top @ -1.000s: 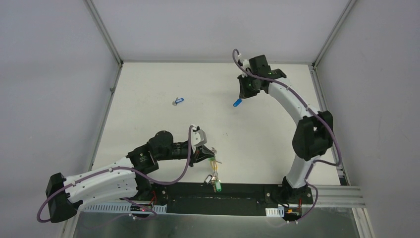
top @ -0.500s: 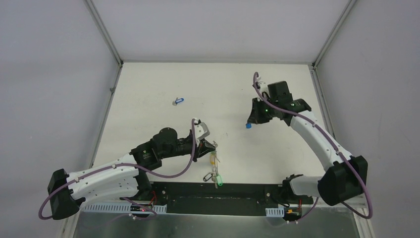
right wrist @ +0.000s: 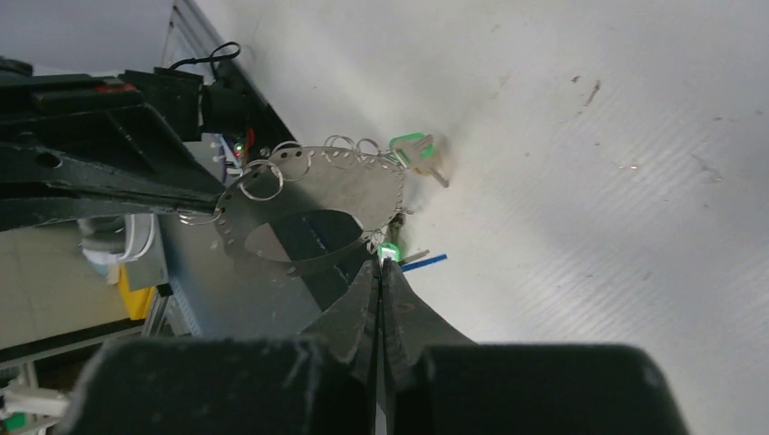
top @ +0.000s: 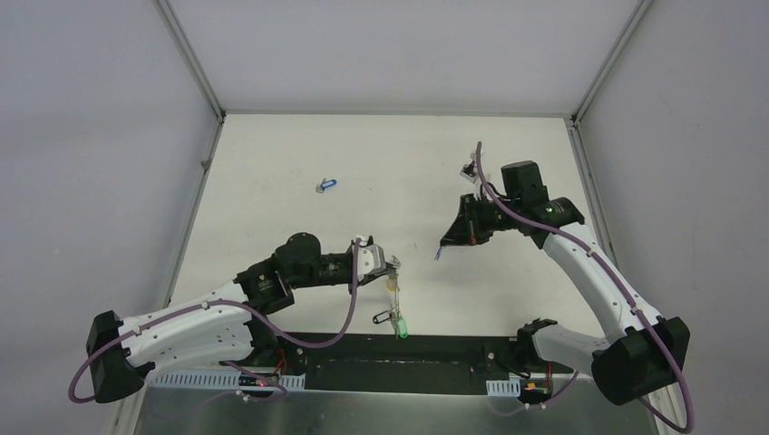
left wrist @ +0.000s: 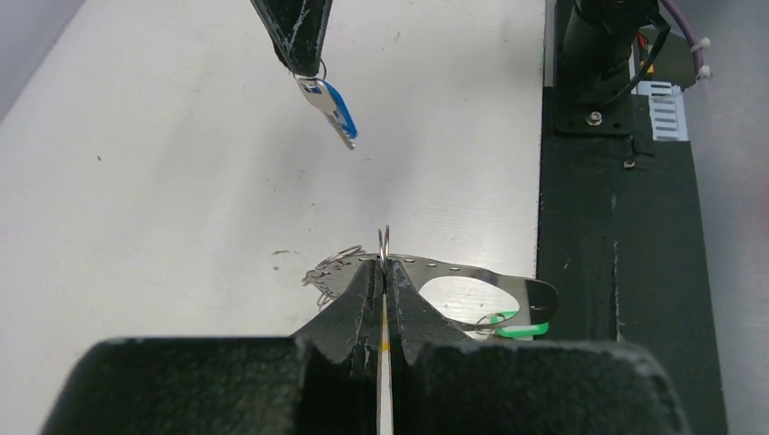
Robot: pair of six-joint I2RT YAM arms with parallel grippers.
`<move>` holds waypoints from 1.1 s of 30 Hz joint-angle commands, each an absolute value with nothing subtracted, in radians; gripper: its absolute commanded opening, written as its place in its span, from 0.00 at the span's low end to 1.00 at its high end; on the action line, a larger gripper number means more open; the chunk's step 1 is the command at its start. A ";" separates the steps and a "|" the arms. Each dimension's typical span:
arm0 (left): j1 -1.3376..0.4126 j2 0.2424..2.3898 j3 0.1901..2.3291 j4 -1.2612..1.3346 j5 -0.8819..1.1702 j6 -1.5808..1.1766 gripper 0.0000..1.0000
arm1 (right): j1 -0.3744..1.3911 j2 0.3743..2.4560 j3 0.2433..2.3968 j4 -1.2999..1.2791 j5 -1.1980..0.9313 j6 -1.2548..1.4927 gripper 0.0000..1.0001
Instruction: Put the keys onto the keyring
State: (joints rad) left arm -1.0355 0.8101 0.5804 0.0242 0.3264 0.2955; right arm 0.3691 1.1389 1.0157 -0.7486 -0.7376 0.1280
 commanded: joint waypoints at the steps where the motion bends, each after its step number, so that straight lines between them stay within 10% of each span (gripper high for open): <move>1: -1.046 0.758 0.565 0.127 0.376 0.456 0.00 | 0.388 1.135 1.032 -0.761 -0.893 0.089 0.00; 33: -1.047 0.725 0.511 0.164 0.446 0.546 0.00 | 0.713 1.259 1.162 -0.719 -0.871 0.227 0.00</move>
